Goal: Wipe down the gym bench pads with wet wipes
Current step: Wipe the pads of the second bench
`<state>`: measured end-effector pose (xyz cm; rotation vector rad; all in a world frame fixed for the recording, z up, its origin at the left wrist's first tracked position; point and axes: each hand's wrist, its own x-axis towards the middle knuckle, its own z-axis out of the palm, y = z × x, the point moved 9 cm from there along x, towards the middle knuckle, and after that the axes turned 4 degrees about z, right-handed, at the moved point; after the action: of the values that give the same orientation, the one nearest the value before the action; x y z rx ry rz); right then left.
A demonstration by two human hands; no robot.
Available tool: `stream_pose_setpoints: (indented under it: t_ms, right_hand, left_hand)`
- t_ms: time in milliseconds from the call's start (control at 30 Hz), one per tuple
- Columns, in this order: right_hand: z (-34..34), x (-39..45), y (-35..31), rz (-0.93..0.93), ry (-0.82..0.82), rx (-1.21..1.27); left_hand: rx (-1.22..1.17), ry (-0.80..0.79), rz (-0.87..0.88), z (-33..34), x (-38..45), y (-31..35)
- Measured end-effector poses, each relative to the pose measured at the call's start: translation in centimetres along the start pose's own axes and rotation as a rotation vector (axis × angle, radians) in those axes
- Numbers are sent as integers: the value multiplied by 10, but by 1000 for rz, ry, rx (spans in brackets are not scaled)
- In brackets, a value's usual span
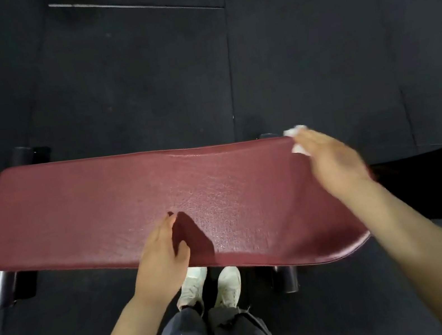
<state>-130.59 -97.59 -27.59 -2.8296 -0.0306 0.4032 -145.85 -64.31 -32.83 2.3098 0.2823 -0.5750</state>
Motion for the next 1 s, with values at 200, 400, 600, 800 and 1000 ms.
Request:
stream_pose_setpoints:
  t_ms: [200, 400, 600, 800, 1000]
  right_hand:
    - [-23, -71, 81, 524, 247, 71]
    - [55, -23, -101, 185, 193, 211]
    - [180, -13, -318, -581, -296, -52]
    - [111, -1, -186, -422, -135, 58]
    - [6, -115, 37, 258, 195, 180]
  left_hand:
    - [-12, 16, -5, 14, -4, 6]
    - [-112, 31, -23, 6, -14, -6]
    - [-86, 74, -150, -19, -25, -57]
    - [-26, 7, -88, -26, -28, -67]
    - [73, -105, 22, -2, -21, -46]
